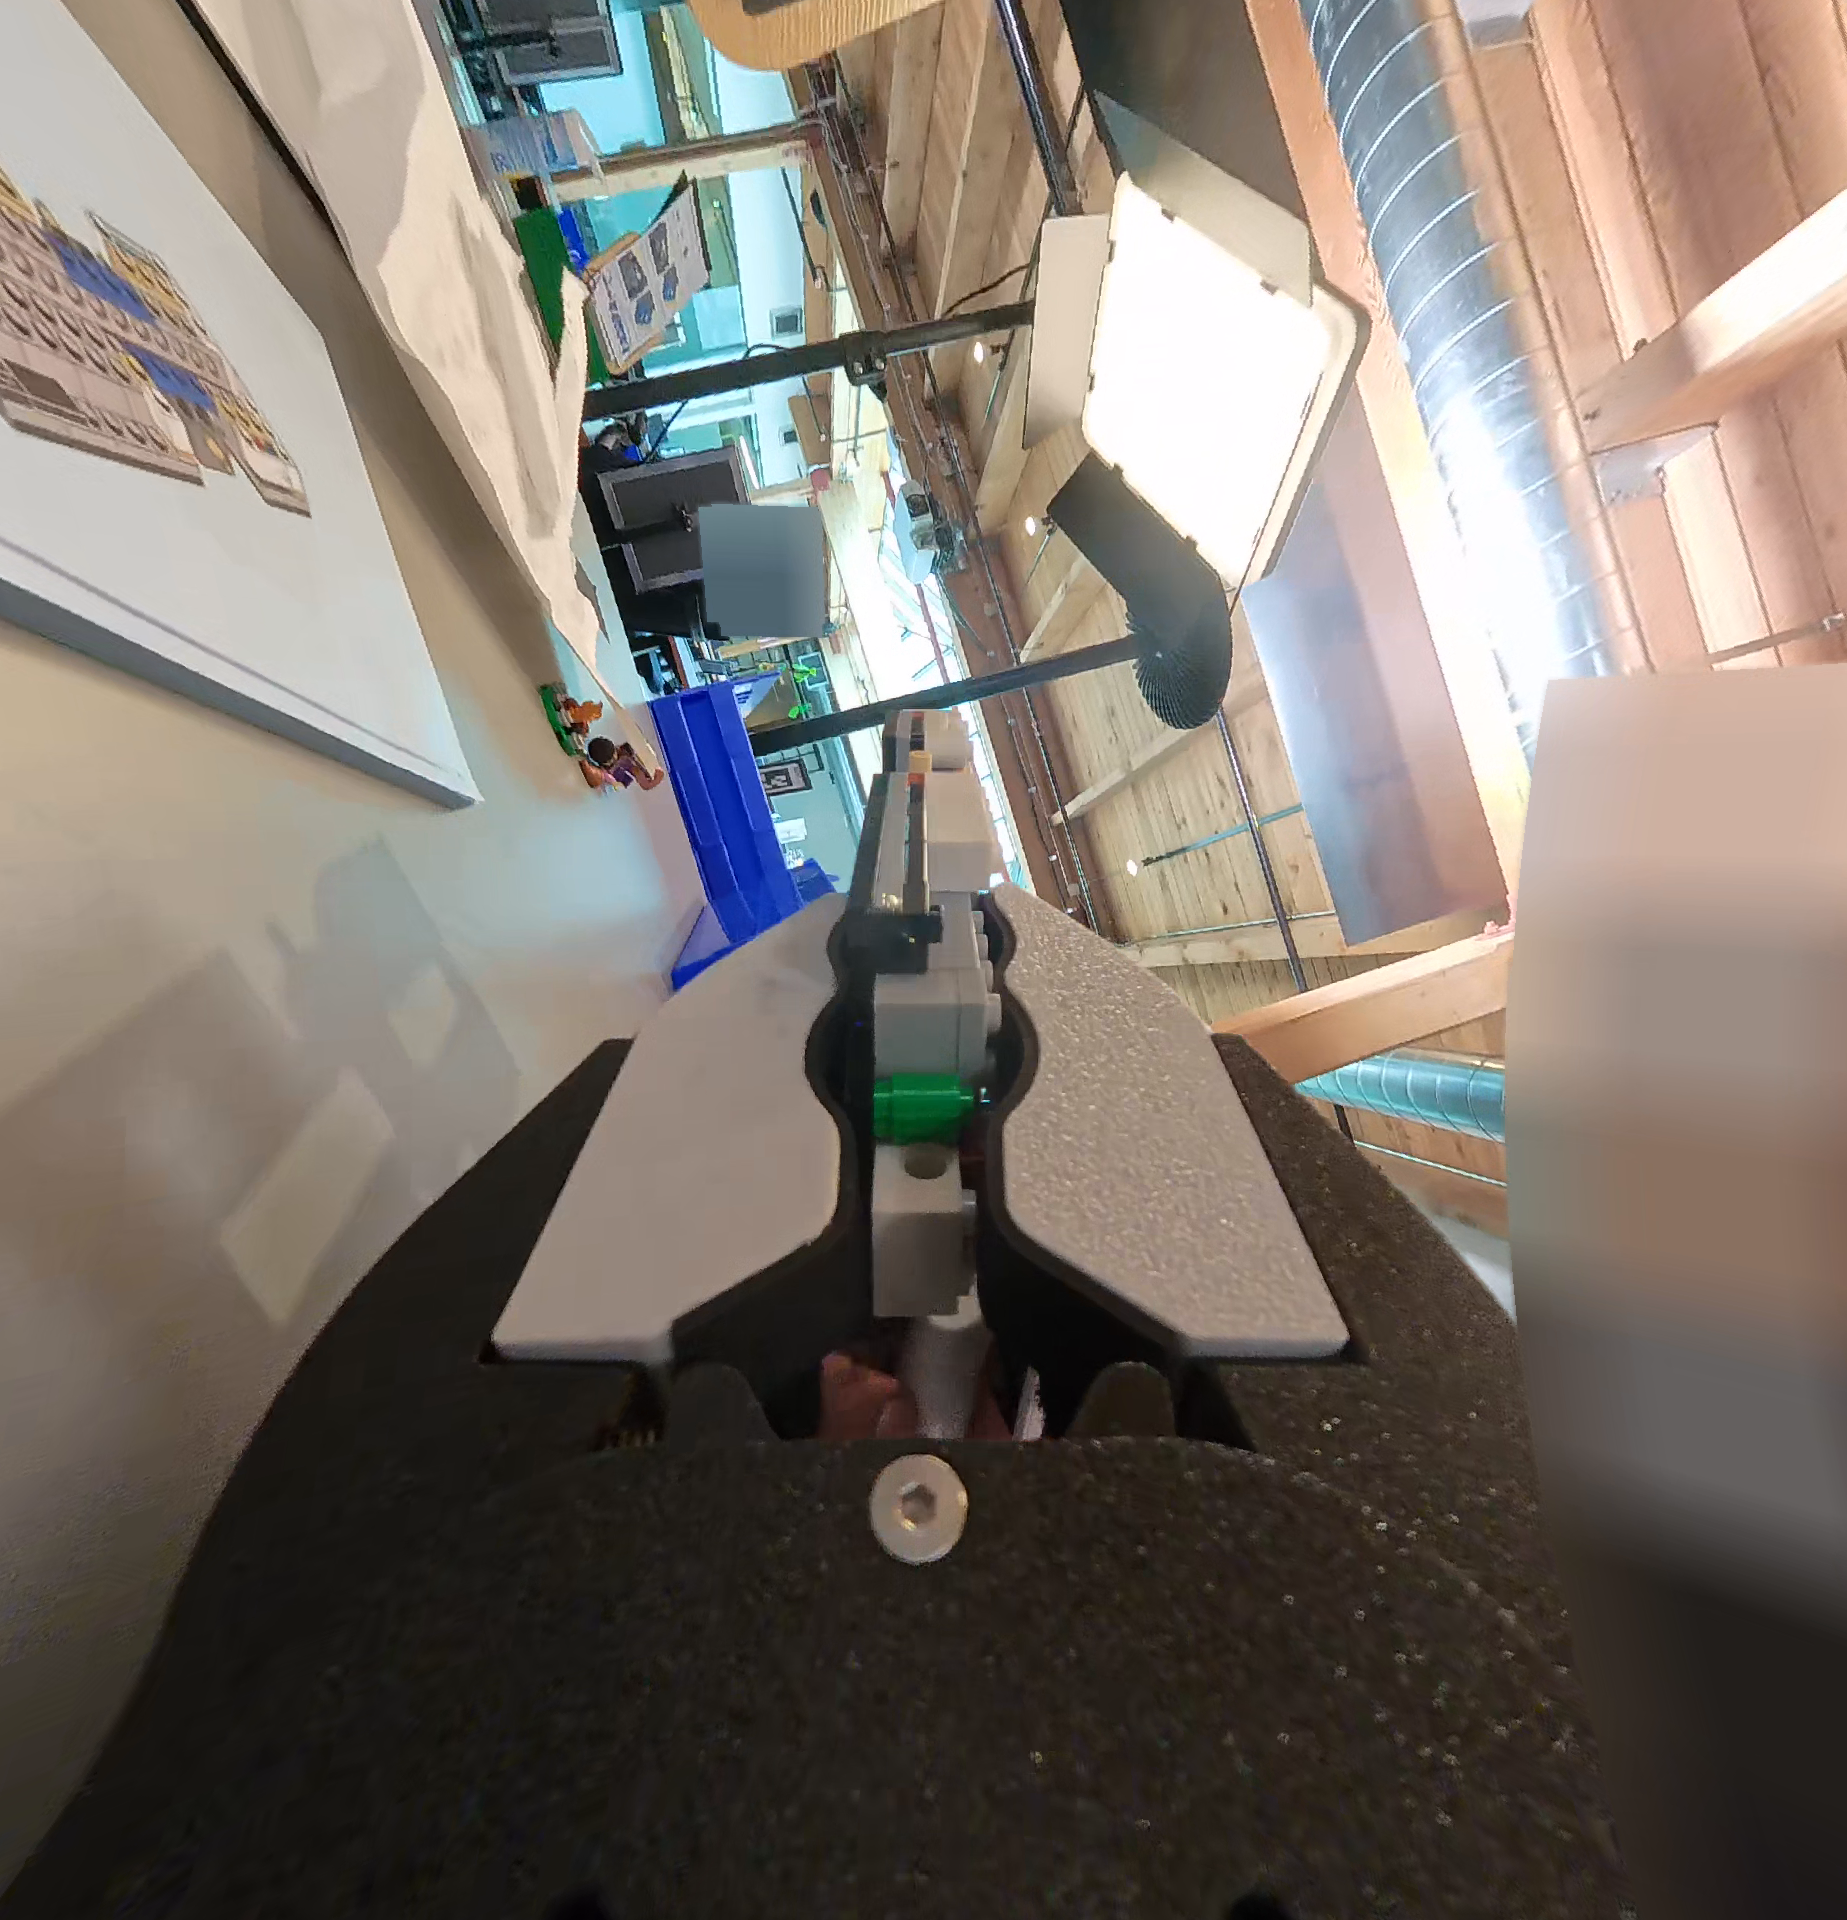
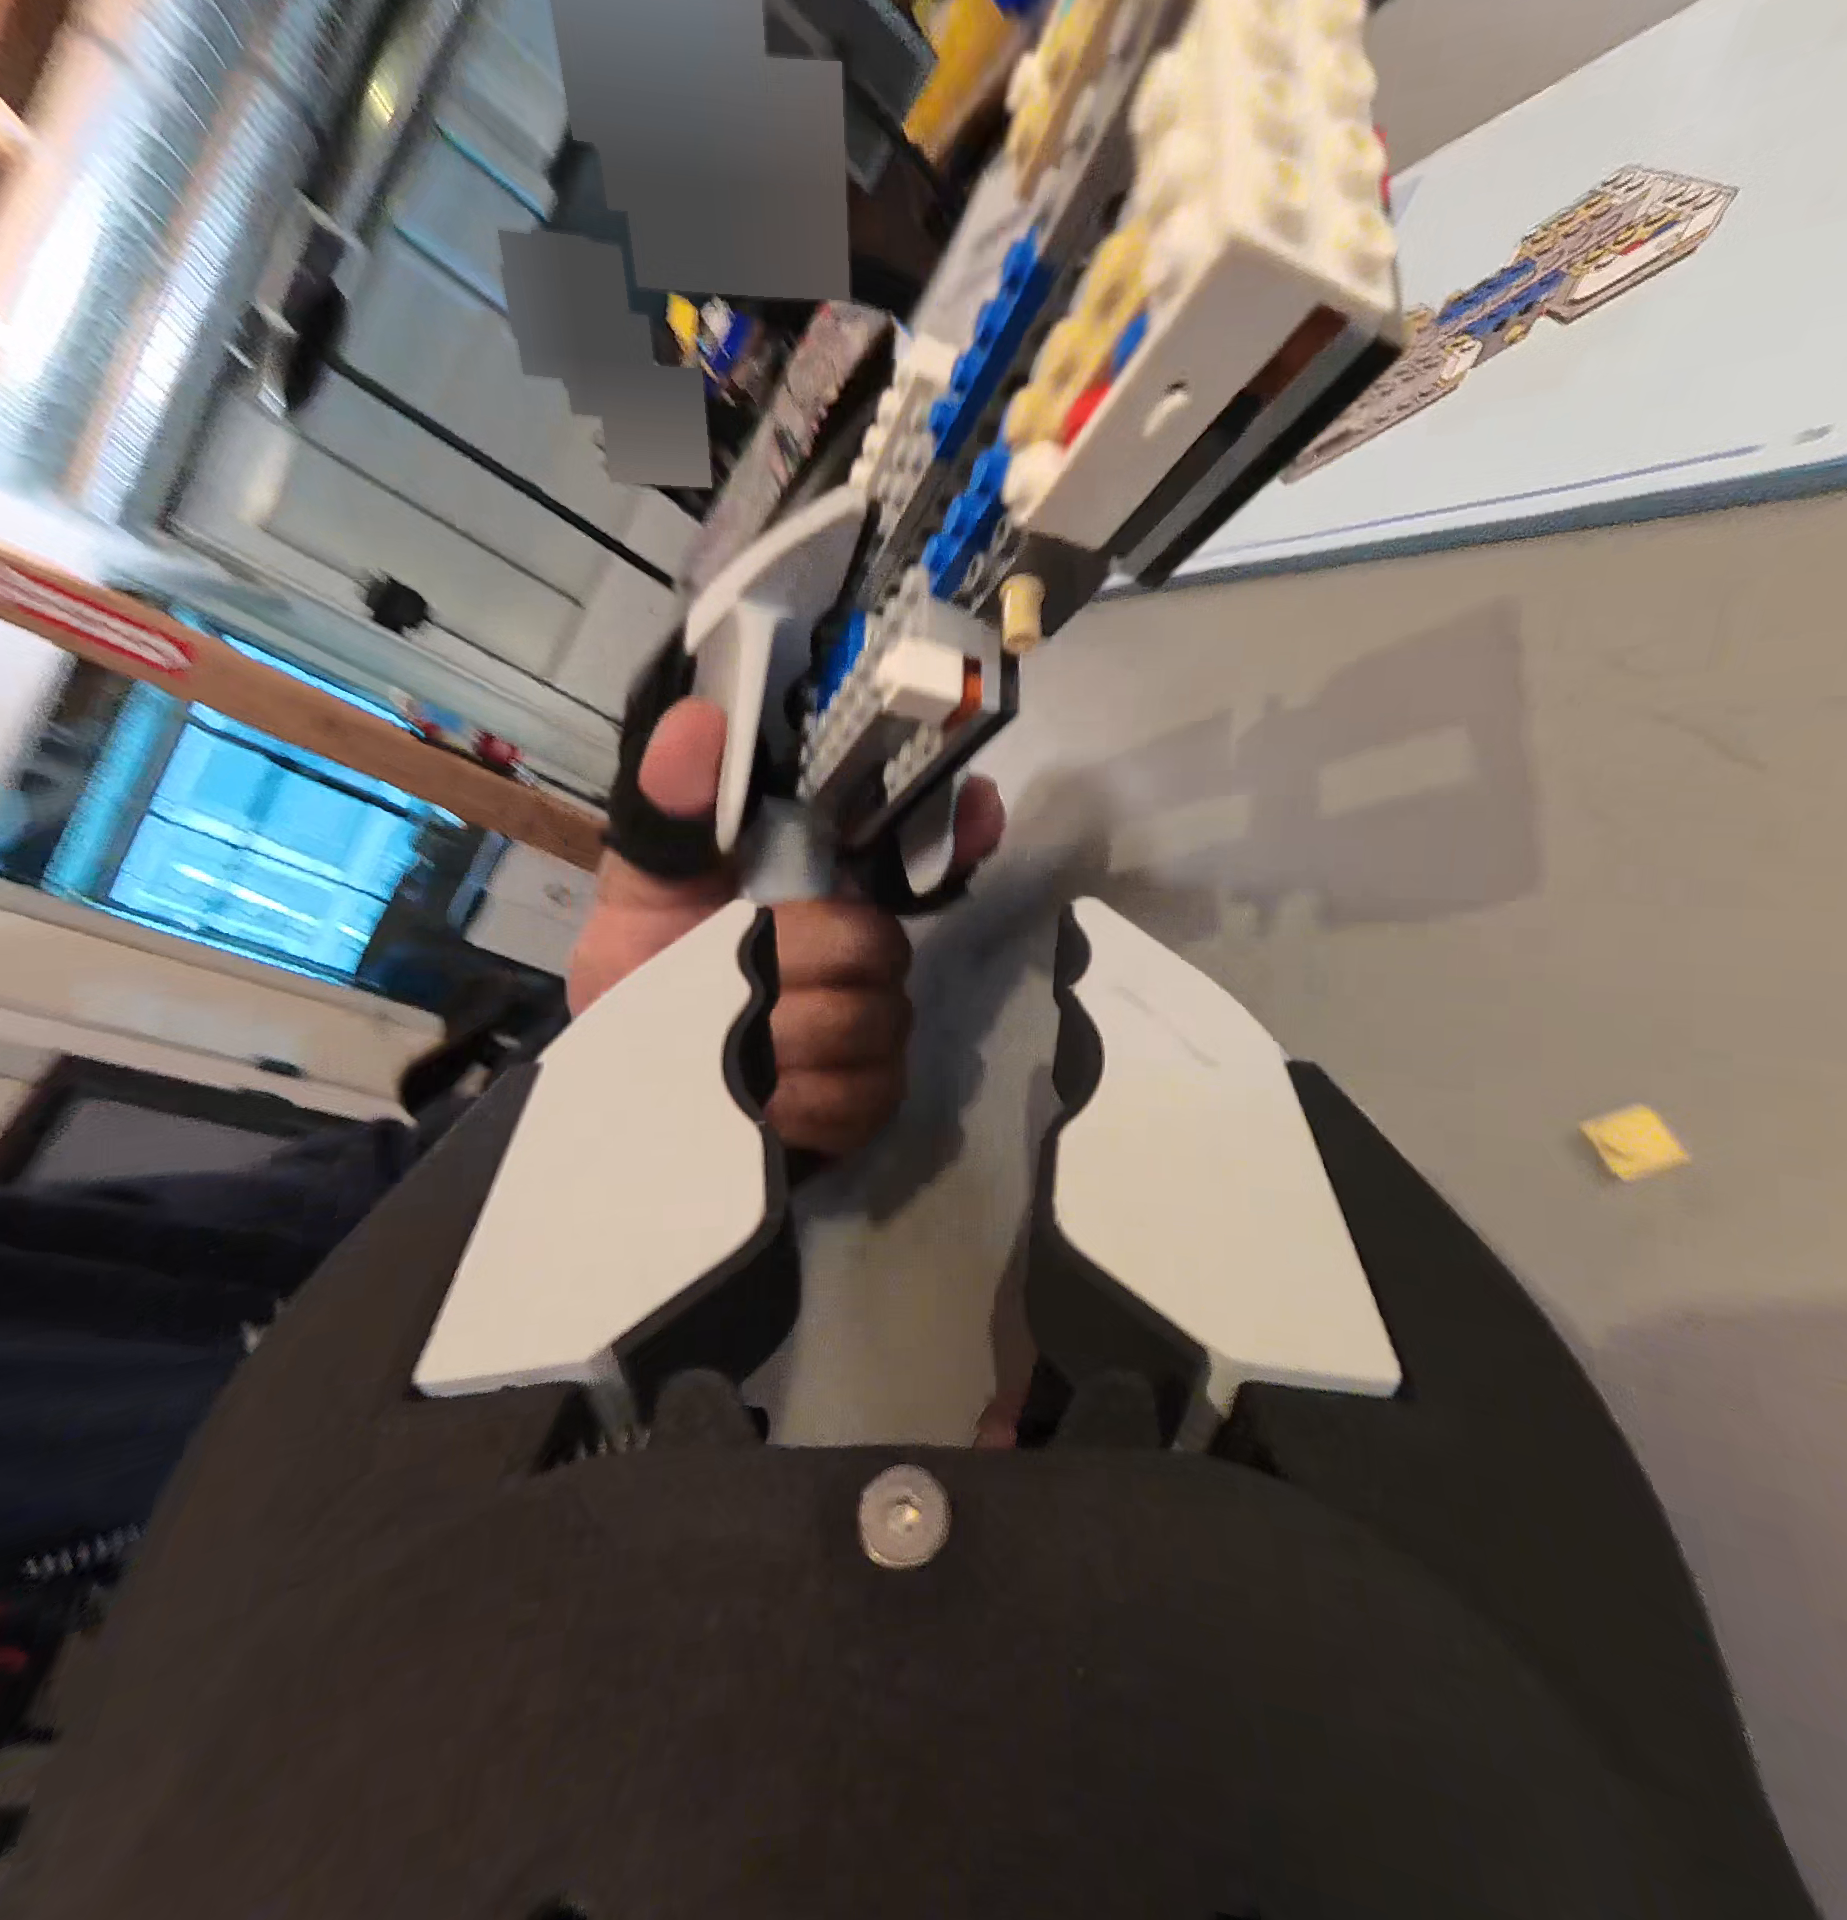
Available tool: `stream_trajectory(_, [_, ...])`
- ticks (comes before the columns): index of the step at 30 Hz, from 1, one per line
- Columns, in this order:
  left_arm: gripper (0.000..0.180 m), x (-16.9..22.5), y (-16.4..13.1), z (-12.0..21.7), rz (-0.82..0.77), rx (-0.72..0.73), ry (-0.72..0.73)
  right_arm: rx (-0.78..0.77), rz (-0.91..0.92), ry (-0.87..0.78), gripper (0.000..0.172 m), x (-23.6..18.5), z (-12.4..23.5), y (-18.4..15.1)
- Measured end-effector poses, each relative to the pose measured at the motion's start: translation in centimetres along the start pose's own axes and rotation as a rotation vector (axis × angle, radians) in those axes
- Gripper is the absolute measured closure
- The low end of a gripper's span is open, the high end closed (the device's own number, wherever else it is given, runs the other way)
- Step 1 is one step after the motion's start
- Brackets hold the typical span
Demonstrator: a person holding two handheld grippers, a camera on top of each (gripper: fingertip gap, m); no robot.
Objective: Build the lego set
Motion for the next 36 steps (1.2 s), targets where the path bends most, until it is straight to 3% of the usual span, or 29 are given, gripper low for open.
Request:
stream_trajectory(3, [0.161,-0.3,-0.1,0.1,0.012,-0.001,0.027,-0.082,0.175,-0.105,0.128,0.8,3.2,0.0])
stream_trajectory(8, [0.162,-1.1,-2.1,-0.1,0.035,-0.079,0.087,-0.276,0.518,-0.436,0.136,6.3,10.4,0.0])
stream_trajectory(10, [0.162,-1.4,-2.9,-0.1,0.036,-0.109,0.111,-0.321,0.572,-0.465,0.14,7.2,11.6,-0.8])
stream_trajectory(19, [0.162,-2.2,-4.2,0.1,0.048,-0.134,0.168,-0.375,0.765,-0.451,0.146,8.4,6.5,-0.2])
stream_trajectory(23, [0.161,-2.3,-3.7,0.3,0.047,-0.113,0.176,-0.404,0.764,-0.427,0.148,9.0,5.0,-0.2])
stream_trajectory(27, [0.162,-2.4,-3.6,0.3,0.055,-0.116,0.176,-0.433,0.757,-0.41,0.15,9.7,4.2,-0.4])
stream_trajectory(31, [0.161,-2.7,-3.5,0.3,0.058,-0.119,0.179,-0.445,0.763,-0.386,0.164,9.8,3.7,-0.7])
stream_trajectory(36, [0.161,-2.9,-3.4,0.3,0.051,-0.125,0.186,-0.474,0.789,-0.347,0.164,9.6,4.3,-0.8])
Point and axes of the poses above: each gripper's, where its closed fingertips meet, z back along the fingers, y out of its top, x = y × z across the jaws, the point moved 1 cm from there along z, back along the fingers, and after that the axes turned 4 degrees about x, right-handed, at the moved point
